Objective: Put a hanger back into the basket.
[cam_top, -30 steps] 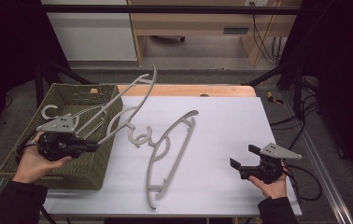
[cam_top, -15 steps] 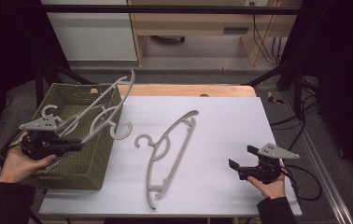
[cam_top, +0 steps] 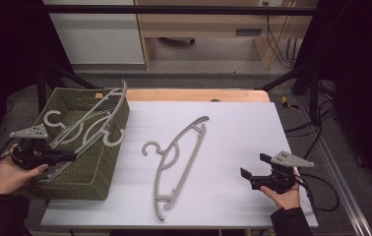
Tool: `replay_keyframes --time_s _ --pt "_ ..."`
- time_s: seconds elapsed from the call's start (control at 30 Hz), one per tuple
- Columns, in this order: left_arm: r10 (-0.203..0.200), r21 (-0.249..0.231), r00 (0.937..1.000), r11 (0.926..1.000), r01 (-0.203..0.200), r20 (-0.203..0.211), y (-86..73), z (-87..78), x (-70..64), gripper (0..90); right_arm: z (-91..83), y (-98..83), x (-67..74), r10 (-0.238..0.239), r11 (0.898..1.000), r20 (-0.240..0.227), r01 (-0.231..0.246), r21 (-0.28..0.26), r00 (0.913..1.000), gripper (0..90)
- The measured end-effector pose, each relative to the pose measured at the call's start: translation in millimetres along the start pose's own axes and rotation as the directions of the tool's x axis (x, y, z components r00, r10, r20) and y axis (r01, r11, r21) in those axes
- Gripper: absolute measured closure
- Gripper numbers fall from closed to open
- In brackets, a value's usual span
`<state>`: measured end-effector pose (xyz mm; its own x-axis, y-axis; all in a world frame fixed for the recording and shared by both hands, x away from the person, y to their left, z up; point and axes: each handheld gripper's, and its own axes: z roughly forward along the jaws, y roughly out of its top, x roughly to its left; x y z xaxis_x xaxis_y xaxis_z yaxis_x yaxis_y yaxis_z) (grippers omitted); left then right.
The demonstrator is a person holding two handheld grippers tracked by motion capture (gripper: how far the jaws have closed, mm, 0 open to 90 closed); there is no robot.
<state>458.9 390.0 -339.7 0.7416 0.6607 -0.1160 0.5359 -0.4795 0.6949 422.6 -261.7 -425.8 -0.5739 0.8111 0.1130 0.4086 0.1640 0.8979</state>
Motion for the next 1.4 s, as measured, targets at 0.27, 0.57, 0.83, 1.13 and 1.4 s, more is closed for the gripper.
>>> replay_keyframes --time_s 0.27,0.57,0.83,1.13,1.4 --pt "-0.045 0.011 0.9990 0.9989 0.045 0.002 -10.2 -1.2 15.7 81.8 -1.5 0.4 -0.6 -0.002 1.000 0.000 0.002 0.000 1.0000 6.3" --pt "-0.066 0.018 0.9977 0.9976 0.066 -0.011 -21.3 -2.6 22.9 81.5 -0.1 0.0 0.1 -0.002 1.000 -0.002 0.002 0.002 1.0000 6.4" --pt "-0.093 0.044 0.9955 0.9948 0.092 0.016 -22.3 -3.2 27.7 81.1 -0.5 -0.1 0.3 -0.004 1.000 -0.004 0.004 0.004 1.0000 6.5" --pt "-0.066 0.027 0.9973 0.9975 0.066 0.033 -21.4 -7.2 26.4 81.4 0.1 -0.4 0.2 -0.008 1.000 -0.007 0.008 0.010 0.9999 6.5" --pt "-0.084 0.062 0.9945 0.9942 0.088 -0.062 -23.7 -9.8 32.2 81.2 0.5 -0.6 1.1 -0.007 1.000 -0.010 0.007 0.010 0.9999 6.6"
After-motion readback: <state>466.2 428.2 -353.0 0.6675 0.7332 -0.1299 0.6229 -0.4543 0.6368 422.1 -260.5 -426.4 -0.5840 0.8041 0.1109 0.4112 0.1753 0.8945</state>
